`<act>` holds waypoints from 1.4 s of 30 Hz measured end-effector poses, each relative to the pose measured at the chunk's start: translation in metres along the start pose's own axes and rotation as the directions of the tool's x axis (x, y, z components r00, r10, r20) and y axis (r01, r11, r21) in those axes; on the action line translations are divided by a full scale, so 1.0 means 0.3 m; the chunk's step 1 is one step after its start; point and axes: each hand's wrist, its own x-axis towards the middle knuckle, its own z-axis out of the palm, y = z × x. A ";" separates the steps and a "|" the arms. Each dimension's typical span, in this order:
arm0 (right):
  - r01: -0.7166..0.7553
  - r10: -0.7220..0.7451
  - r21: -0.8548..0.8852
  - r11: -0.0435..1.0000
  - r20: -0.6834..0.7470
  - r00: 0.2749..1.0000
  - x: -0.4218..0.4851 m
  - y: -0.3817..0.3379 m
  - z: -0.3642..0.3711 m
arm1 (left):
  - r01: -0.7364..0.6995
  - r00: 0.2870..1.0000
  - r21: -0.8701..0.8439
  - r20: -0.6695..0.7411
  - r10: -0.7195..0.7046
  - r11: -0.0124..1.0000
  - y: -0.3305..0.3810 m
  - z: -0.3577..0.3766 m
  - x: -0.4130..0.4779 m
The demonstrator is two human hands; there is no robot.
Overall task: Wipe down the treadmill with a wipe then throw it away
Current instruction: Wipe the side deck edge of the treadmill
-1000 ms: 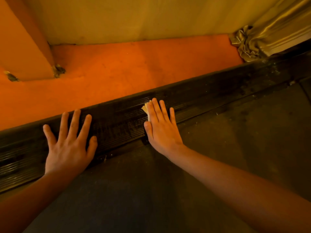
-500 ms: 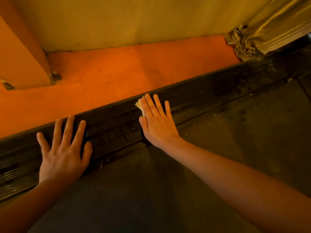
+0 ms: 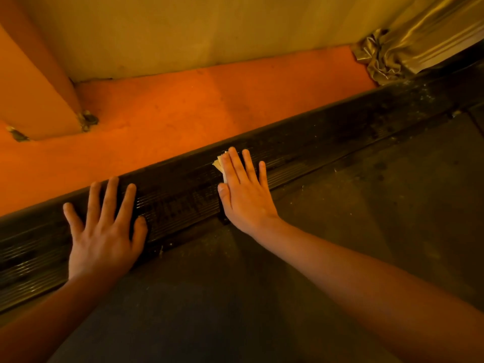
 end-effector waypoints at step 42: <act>0.028 -0.030 -0.026 0.999 -0.061 0.998 0.092 0.187 -0.068 | -0.119 0.992 0.047 0.041 0.117 0.992 0.397 0.072 0.204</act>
